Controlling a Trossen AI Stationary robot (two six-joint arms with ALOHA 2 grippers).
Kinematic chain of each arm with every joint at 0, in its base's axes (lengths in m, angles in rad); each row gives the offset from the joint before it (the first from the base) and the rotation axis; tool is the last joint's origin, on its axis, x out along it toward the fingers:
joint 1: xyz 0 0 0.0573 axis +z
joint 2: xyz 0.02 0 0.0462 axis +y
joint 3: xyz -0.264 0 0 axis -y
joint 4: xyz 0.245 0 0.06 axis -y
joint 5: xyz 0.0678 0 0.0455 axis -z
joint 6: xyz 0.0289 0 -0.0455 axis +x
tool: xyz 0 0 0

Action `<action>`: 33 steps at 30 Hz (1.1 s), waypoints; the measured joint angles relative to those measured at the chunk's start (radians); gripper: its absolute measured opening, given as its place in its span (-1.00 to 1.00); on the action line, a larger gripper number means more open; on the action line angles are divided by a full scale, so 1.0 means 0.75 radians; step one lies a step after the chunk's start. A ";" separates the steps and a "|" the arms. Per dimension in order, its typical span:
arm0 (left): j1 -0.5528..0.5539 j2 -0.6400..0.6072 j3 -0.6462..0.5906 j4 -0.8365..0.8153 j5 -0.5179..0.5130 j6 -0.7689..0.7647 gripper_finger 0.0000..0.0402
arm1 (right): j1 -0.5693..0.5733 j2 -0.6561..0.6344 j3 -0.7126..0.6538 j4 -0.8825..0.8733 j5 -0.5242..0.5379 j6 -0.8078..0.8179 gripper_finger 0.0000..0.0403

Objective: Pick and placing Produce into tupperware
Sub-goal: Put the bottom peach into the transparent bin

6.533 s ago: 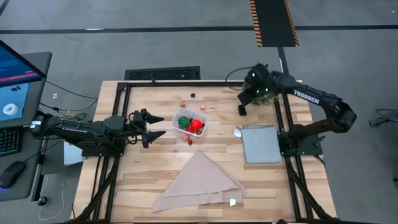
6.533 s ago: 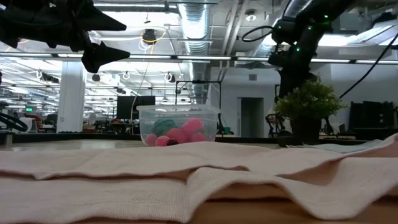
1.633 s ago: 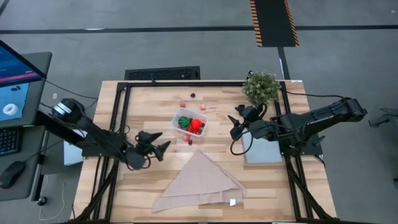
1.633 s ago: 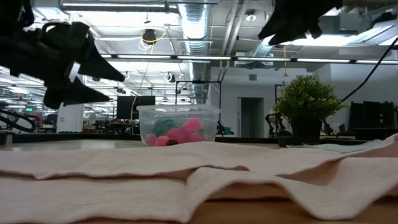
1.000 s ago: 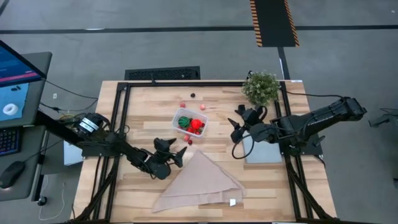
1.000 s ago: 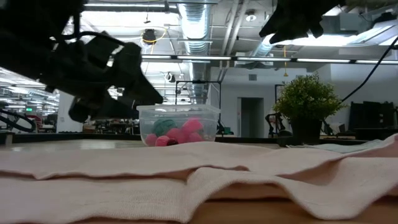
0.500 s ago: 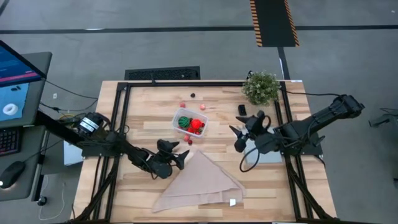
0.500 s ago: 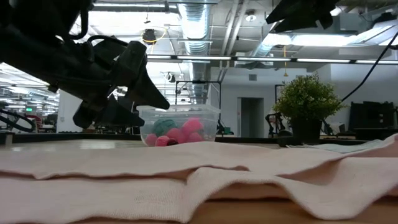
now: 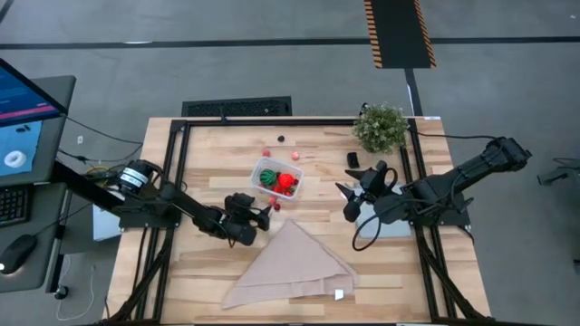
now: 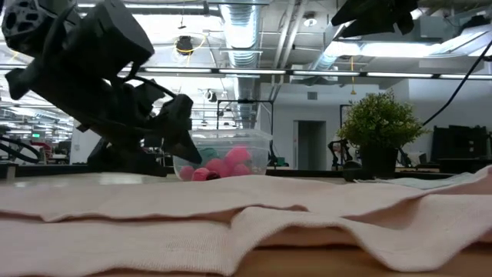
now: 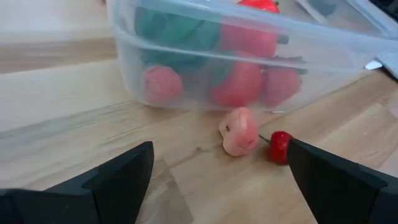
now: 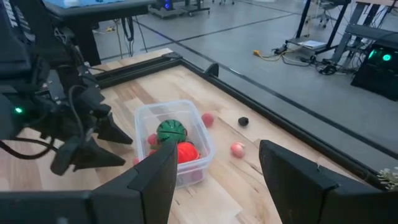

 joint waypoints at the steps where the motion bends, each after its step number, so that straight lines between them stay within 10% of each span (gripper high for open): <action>1: 0.004 0.007 0.000 0.014 0.006 0.005 0.78 | 0.003 0.000 0.000 -0.010 0.001 0.000 0.24; 22: 0.039 0.251 0.312 -0.217 -0.034 0.149 0.76 | 0.039 0.002 0.000 -0.117 -0.003 0.078 0.24; 33: 0.059 0.251 0.312 -0.226 -0.038 0.120 0.25 | 0.110 0.002 0.000 -0.111 0.027 0.078 0.24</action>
